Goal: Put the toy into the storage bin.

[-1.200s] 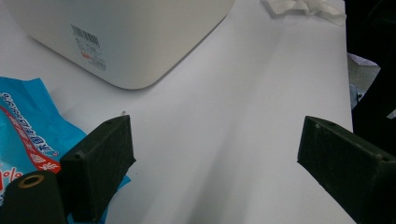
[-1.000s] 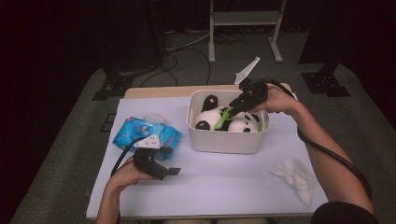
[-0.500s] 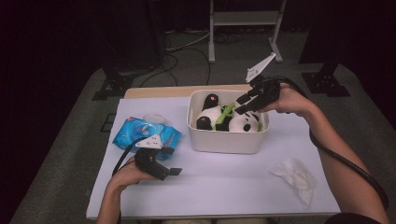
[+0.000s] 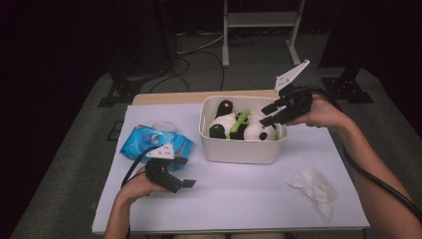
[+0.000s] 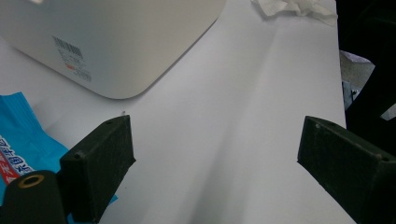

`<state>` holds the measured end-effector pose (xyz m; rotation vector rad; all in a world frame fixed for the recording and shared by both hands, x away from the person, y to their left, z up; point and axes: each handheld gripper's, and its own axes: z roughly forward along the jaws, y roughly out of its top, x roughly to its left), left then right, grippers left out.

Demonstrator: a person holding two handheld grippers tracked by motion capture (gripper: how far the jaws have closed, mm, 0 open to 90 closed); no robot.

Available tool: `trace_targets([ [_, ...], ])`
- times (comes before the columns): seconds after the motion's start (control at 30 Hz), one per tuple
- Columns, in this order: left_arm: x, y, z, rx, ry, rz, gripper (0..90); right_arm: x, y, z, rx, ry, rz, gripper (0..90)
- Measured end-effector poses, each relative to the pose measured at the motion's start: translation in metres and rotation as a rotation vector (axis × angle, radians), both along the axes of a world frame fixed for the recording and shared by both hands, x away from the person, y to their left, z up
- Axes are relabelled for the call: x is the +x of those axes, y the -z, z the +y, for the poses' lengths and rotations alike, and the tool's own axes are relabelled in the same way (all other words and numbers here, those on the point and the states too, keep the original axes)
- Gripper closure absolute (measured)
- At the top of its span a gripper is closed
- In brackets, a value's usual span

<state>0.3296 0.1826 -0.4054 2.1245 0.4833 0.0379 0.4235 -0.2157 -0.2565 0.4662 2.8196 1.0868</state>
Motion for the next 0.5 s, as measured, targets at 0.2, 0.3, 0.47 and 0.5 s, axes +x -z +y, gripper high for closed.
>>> trace_targets([
  [0.2,-0.001,-0.001,-0.001,-0.002,0.003,-0.003,9.9,-0.009,0.001,-0.008,0.001,0.018,0.001,48.3],
  [0.3,-0.002,-0.001,-0.002,-0.003,0.005,-0.002,10.0,-0.014,0.003,-0.013,0.002,0.022,-0.003,48.3],
  [0.47,-0.002,0.0,-0.003,0.008,0.01,-0.001,10.0,-0.021,0.006,-0.022,0.007,0.04,0.002,48.0],
  [0.5,-0.002,0.0,-0.003,0.009,0.011,-0.002,10.0,-0.023,0.007,-0.024,0.009,0.042,0.001,47.7],
])
